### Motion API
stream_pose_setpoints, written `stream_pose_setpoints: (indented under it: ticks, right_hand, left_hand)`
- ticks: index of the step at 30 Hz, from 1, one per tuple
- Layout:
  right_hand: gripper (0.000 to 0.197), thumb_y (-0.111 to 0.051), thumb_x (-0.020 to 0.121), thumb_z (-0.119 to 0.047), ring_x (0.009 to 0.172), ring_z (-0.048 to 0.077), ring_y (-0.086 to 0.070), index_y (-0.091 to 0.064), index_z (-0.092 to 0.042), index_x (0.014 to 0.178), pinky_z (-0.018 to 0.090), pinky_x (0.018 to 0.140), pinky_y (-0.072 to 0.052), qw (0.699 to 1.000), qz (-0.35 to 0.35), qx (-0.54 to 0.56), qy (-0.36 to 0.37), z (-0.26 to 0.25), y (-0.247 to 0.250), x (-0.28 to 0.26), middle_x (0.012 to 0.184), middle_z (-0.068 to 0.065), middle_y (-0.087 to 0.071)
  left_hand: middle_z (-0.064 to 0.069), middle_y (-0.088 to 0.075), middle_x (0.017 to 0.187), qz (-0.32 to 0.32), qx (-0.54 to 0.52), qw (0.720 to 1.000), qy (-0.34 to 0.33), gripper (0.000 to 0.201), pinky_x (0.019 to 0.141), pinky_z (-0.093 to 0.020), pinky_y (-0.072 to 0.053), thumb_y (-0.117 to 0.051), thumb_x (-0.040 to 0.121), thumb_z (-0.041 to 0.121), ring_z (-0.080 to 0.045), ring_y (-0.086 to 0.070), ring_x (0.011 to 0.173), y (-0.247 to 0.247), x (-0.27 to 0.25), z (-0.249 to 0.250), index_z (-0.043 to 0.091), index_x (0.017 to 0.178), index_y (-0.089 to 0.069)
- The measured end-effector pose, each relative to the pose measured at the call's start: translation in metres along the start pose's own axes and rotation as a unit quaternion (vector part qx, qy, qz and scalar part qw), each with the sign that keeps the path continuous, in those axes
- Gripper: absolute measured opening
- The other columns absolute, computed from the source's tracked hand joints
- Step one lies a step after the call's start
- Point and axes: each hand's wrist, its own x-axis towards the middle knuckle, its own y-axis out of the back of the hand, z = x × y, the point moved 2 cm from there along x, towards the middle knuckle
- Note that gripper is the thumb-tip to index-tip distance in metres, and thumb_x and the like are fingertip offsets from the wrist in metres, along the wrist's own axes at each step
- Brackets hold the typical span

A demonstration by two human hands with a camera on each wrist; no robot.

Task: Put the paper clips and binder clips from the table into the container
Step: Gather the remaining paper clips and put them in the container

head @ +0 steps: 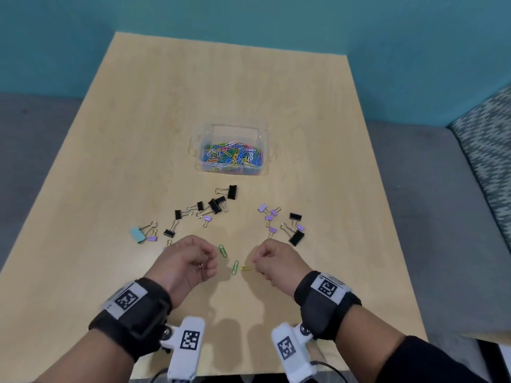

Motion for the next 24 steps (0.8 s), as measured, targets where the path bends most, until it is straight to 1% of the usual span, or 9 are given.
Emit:
stream_pose_setpoints:
  ticks: [2,3,4,6,7,10,15,20,24]
  right_hand:
    - [0.009,-0.059,0.080,-0.021,0.069,0.012,-0.053,-0.052,-0.026,0.084,0.025,0.058,-0.040,0.981,-0.014,-0.186,0.059,-0.004,-0.004,0.004,0.081,-0.011,-0.055]
    - [0.012,-0.058,0.083,-0.023,0.075,0.015,-0.053,-0.048,-0.025,0.089,0.028,0.062,-0.042,0.953,-0.021,-0.289,0.087,-0.005,-0.006,0.007,0.087,-0.009,-0.053]
    - [0.014,-0.057,0.086,-0.022,0.077,0.019,-0.052,-0.045,-0.024,0.092,0.031,0.065,-0.043,0.926,-0.025,-0.361,0.110,-0.005,-0.009,0.009,0.091,-0.005,-0.051]
    - [0.013,-0.053,0.090,-0.016,0.076,0.021,-0.049,-0.042,-0.020,0.089,0.033,0.065,-0.042,0.903,-0.017,-0.407,0.137,-0.007,-0.015,0.010,0.093,-0.001,-0.047]
    - [0.014,-0.052,0.090,-0.012,0.074,0.021,-0.047,-0.041,-0.019,0.086,0.032,0.063,-0.040,0.903,-0.012,-0.405,0.140,-0.007,-0.017,0.011,0.093,0.000,-0.045]
    - [0.017,-0.048,0.087,-0.004,0.067,0.018,-0.041,-0.041,-0.019,0.081,0.025,0.051,-0.029,0.910,0.002,-0.392,0.132,-0.005,-0.022,0.012,0.091,0.000,-0.042]
    - [0.021,-0.045,0.083,0.000,0.070,0.019,-0.038,-0.037,-0.017,0.074,0.026,0.054,-0.027,0.908,-0.006,-0.400,0.122,-0.011,-0.025,0.013,0.089,-0.001,-0.036]
    - [0.026,-0.042,0.079,0.004,0.071,0.023,-0.038,-0.031,-0.019,0.081,0.026,0.049,-0.022,0.894,-0.025,-0.414,0.169,-0.006,-0.028,0.011,0.071,-0.005,-0.027]
    - [0.022,-0.041,0.079,0.001,0.070,0.023,-0.046,-0.039,-0.018,0.092,0.030,0.051,-0.032,0.919,-0.010,-0.365,0.147,-0.002,-0.023,0.009,0.084,0.000,-0.046]
  left_hand:
    - [-0.010,-0.055,0.065,0.056,0.119,0.991,-0.029,0.012,0.048,-0.027,-0.038,-0.050,0.083,-0.003,-0.019,-0.045,0.050,-0.003,0.007,0.003,0.006,0.077,-0.055]
    - [-0.006,-0.056,0.066,0.088,0.226,0.969,-0.052,0.006,0.050,-0.026,-0.035,-0.056,0.083,0.007,-0.017,-0.046,0.051,-0.005,0.010,0.004,0.007,0.077,-0.056]
    - [-0.001,-0.059,0.069,0.120,0.342,0.929,-0.075,0.010,0.052,-0.026,-0.035,-0.061,0.083,0.018,-0.016,-0.050,0.055,-0.008,0.012,0.005,0.010,0.079,-0.057]
    - [0.004,-0.062,0.075,0.162,0.519,0.833,-0.107,0.019,0.053,-0.027,-0.034,-0.063,0.081,0.035,-0.013,-0.056,0.067,-0.017,0.014,0.005,0.017,0.083,-0.056]
    - [0.003,-0.061,0.078,0.169,0.562,0.802,-0.115,0.023,0.053,-0.027,-0.034,-0.062,0.081,0.038,-0.013,-0.056,0.069,-0.022,0.015,0.004,0.018,0.085,-0.053]
    - [0.000,-0.057,0.082,0.179,0.618,0.755,-0.124,0.023,0.055,-0.028,-0.037,-0.060,0.084,0.033,-0.018,-0.055,0.072,-0.031,0.024,-0.003,0.015,0.090,-0.047]
    - [-0.005,-0.054,0.099,0.141,0.684,0.704,-0.128,0.010,0.069,-0.030,-0.044,-0.053,0.091,0.020,-0.022,-0.056,0.082,-0.040,0.031,-0.007,0.012,0.095,-0.051]
    - [-0.002,-0.040,0.093,0.130,0.685,0.697,-0.167,0.020,0.062,-0.030,-0.036,-0.058,0.089,0.025,-0.020,-0.046,0.072,-0.034,0.018,-0.017,0.014,0.089,-0.042]
    - [-0.001,-0.038,0.090,0.101,0.707,0.678,-0.173,0.019,0.061,-0.030,-0.036,-0.051,0.093,0.019,-0.019,-0.043,0.070,-0.027,0.017,-0.024,0.016,0.080,-0.037]
